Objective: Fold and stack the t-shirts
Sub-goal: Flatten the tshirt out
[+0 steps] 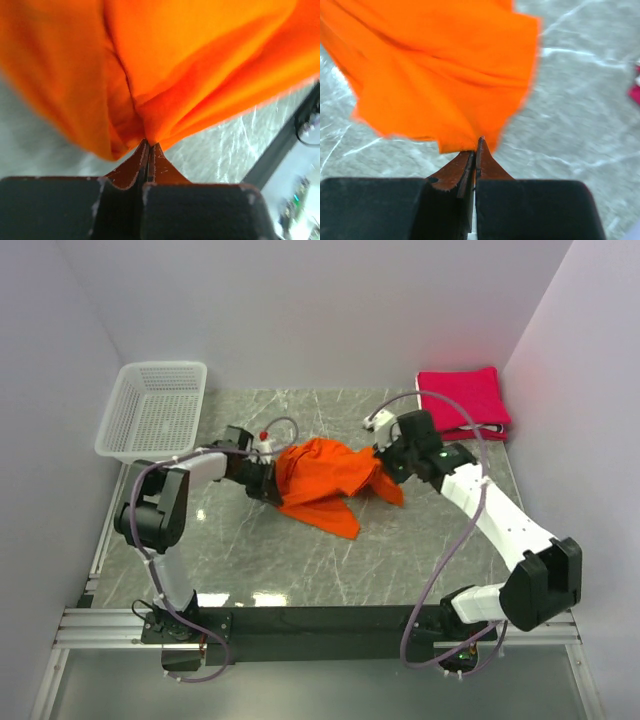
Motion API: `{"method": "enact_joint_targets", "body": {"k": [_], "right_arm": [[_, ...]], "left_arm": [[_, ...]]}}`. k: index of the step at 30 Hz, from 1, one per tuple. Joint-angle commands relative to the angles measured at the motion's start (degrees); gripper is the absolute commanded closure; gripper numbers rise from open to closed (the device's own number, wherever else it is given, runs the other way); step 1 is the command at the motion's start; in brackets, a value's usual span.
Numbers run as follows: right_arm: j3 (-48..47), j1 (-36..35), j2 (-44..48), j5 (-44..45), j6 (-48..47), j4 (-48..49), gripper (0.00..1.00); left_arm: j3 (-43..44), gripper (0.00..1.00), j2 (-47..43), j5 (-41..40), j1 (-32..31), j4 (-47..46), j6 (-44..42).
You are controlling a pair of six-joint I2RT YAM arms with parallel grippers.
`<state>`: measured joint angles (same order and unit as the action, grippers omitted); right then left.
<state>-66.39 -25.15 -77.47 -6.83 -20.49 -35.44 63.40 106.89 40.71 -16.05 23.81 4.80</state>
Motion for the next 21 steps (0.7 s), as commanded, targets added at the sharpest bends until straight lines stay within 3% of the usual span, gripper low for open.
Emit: {"method": "enact_joint_targets", "body": {"k": [1, 7, 8, 9, 11, 14, 17, 21], "right_arm": [[-4.2, 2.8, 3.3, -4.8, -3.0, -3.9, 1.00], [-5.1, 5.0, 2.2, -2.1, -1.7, -1.4, 1.00], [-5.2, 5.6, 1.5, -1.8, -1.1, -1.0, 1.00], [-5.2, 6.2, 1.0, -0.9, -0.6, -0.6, 1.00], [-5.9, 7.8, -0.7, -0.6, 0.9, 0.1, 1.00], [-7.6, 9.1, -3.5, -1.3, 3.1, -0.2, 1.00], [-8.1, 9.9, -5.6, -2.5, 5.5, 0.6, 1.00], [-9.0, 11.7, -8.0, -2.7, 7.1, 1.0, 1.00]], "left_arm": [[7.0, 0.99, -6.6, -3.3, 2.7, 4.7, -6.7], [14.3, 0.99, -3.8, -13.1, 4.0, 1.9, -7.1], [15.6, 0.96, -2.9, -15.0, 4.0, 2.4, -7.3], [17.1, 0.82, -1.9, -16.0, 4.2, 3.2, -8.0], [18.8, 0.72, -1.1, -14.8, 5.0, 5.0, -8.2], [13.4, 0.58, -5.8, -9.1, 5.4, 3.9, -6.6], [4.0, 0.57, -13.1, -3.4, 5.2, 1.2, -1.4], [-5.0, 0.57, -19.7, -4.5, 1.1, -0.1, 5.0]]}}
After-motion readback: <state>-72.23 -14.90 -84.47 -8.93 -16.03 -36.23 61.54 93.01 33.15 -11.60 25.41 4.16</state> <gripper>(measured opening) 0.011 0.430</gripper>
